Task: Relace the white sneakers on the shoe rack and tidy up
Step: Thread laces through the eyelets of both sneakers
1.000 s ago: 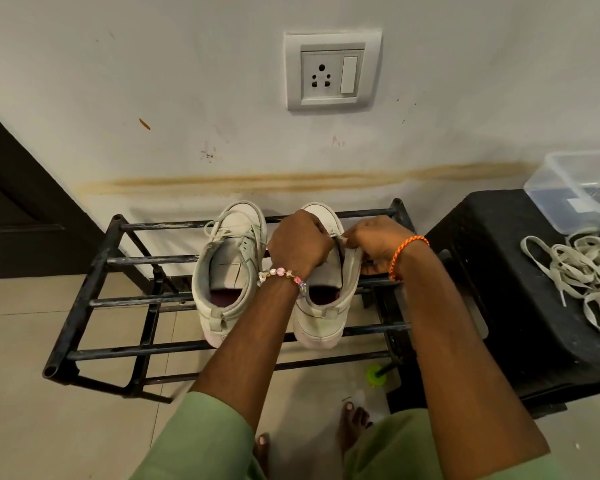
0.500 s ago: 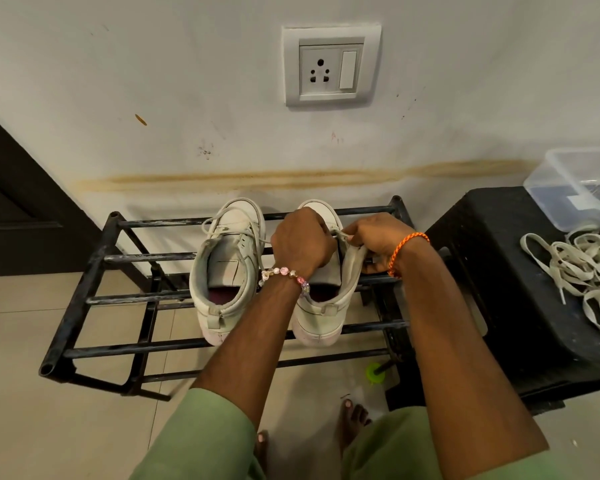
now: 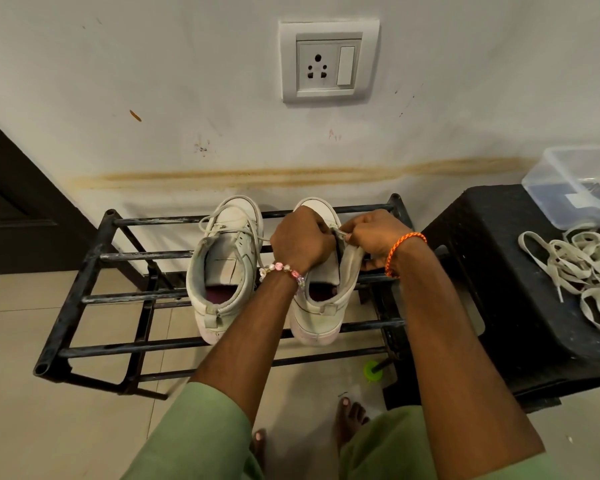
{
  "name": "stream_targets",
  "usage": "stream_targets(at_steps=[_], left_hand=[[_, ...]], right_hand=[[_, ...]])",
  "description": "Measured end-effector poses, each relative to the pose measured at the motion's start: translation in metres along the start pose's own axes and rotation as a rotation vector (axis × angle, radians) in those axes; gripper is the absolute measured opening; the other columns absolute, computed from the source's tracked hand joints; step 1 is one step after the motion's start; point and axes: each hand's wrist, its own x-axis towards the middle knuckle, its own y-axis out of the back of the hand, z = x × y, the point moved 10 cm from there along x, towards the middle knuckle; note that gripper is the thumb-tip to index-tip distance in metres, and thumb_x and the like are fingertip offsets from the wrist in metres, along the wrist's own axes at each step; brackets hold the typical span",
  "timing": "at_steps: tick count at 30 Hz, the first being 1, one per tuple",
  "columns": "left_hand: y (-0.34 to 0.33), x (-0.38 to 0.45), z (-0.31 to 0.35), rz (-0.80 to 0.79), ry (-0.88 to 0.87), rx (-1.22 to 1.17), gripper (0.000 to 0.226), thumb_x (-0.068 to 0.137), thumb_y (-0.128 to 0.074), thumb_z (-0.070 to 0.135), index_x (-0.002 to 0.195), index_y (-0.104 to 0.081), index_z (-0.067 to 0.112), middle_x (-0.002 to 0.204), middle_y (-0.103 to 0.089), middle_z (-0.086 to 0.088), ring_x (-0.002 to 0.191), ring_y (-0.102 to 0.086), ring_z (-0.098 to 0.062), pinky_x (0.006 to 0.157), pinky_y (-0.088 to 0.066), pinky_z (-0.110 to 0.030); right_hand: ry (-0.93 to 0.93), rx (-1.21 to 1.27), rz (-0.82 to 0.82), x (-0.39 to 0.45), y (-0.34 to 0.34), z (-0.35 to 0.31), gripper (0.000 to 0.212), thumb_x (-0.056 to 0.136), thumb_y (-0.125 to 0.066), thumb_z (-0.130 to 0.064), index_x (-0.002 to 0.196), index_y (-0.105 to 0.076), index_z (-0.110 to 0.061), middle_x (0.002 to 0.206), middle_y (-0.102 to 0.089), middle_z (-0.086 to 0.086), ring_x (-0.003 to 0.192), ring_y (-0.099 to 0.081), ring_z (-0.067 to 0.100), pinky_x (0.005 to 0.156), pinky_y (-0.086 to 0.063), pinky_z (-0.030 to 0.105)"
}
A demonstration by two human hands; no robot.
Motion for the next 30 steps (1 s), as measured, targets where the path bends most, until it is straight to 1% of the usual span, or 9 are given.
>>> stream_targets(at_steps=[3,9,13,16,20,22,24,26,30], left_hand=[[0.001,0.002,-0.006,0.006,0.012,-0.039,0.011,0.076,-0.071,0.021,0.084,-0.076,0.014,0.086,-0.073,-0.006,0.083,-0.066,-0.025,0.073,-0.055,-0.037],[0.003,0.001,-0.008,0.018,0.049,-0.129,0.006,0.077,-0.071,0.014,0.080,-0.075,0.012,0.080,-0.072,-0.007,0.079,-0.066,-0.024,0.074,-0.056,-0.038],[0.005,-0.001,-0.008,0.033,0.063,-0.166,0.006,0.078,-0.070,0.013,0.080,-0.075,0.011,0.079,-0.072,-0.007,0.078,-0.066,-0.023,0.073,-0.056,-0.037],[0.005,-0.001,-0.011,0.027,0.084,-0.182,0.005,0.079,-0.070,0.015,0.077,-0.074,0.013,0.074,-0.070,-0.004,0.077,-0.066,-0.021,0.072,-0.055,-0.035],[0.004,-0.001,-0.012,0.047,0.097,-0.210,0.006,0.079,-0.070,0.016,0.080,-0.075,0.015,0.080,-0.072,-0.003,0.081,-0.066,-0.020,0.075,-0.055,-0.036],[0.004,-0.002,-0.013,0.065,0.106,-0.220,0.006,0.079,-0.069,0.016,0.081,-0.075,0.014,0.081,-0.072,-0.004,0.081,-0.066,-0.020,0.076,-0.055,-0.036],[0.005,-0.003,-0.016,0.099,0.127,-0.240,0.006,0.079,-0.070,0.017,0.078,-0.075,0.014,0.079,-0.072,-0.003,0.082,-0.066,-0.021,0.078,-0.055,-0.039],[0.006,-0.003,-0.020,0.129,0.155,-0.259,0.006,0.078,-0.070,0.018,0.072,-0.073,0.016,0.074,-0.069,0.001,0.083,-0.066,-0.022,0.082,-0.053,-0.043],[0.004,-0.001,-0.022,0.109,0.138,-0.256,0.010,0.077,-0.073,0.020,0.067,-0.070,0.022,0.066,-0.062,0.009,0.086,-0.065,-0.021,0.091,-0.047,-0.045]], right_hand=[[-0.035,0.050,-0.004,0.002,-0.001,0.004,0.025,0.091,-0.046,0.003,0.107,-0.064,0.008,0.087,-0.059,0.015,0.093,-0.058,0.032,0.089,-0.052,0.045],[-0.067,0.118,-0.029,0.000,-0.001,0.007,0.029,0.087,-0.055,-0.001,0.116,-0.062,0.002,0.082,-0.056,0.005,0.088,-0.053,0.025,0.097,-0.047,0.047],[-0.072,0.163,-0.015,-0.004,0.002,0.007,0.030,0.088,-0.055,-0.001,0.117,-0.060,0.003,0.090,-0.060,0.011,0.086,-0.053,0.025,0.096,-0.048,0.046],[-0.088,0.164,-0.026,-0.005,0.003,0.008,0.029,0.089,-0.053,0.002,0.117,-0.059,0.006,0.113,-0.062,0.022,0.089,-0.055,0.028,0.091,-0.050,0.045],[-0.088,0.160,-0.023,-0.007,0.006,0.008,0.028,0.091,-0.051,0.001,0.116,-0.059,0.009,0.115,-0.061,0.022,0.092,-0.056,0.030,0.093,-0.050,0.048],[-0.085,0.135,-0.032,-0.009,0.005,0.006,0.026,0.091,-0.050,0.001,0.114,-0.061,0.007,0.114,-0.062,0.021,0.099,-0.059,0.032,0.094,-0.049,0.049],[-0.090,0.115,-0.033,-0.011,0.006,0.007,0.025,0.092,-0.050,0.001,0.113,-0.062,0.007,0.112,-0.061,0.021,0.109,-0.058,0.035,0.092,-0.050,0.050],[-0.101,0.152,-0.030,-0.009,0.006,0.010,0.024,0.092,-0.050,0.001,0.113,-0.062,0.005,0.108,-0.061,0.018,0.109,-0.058,0.034,0.092,-0.050,0.050],[-0.103,0.231,-0.012,-0.004,0.007,0.013,0.029,0.088,-0.053,0.001,0.115,-0.061,0.004,0.121,-0.060,0.026,0.115,-0.056,0.040,0.098,-0.046,0.049]])
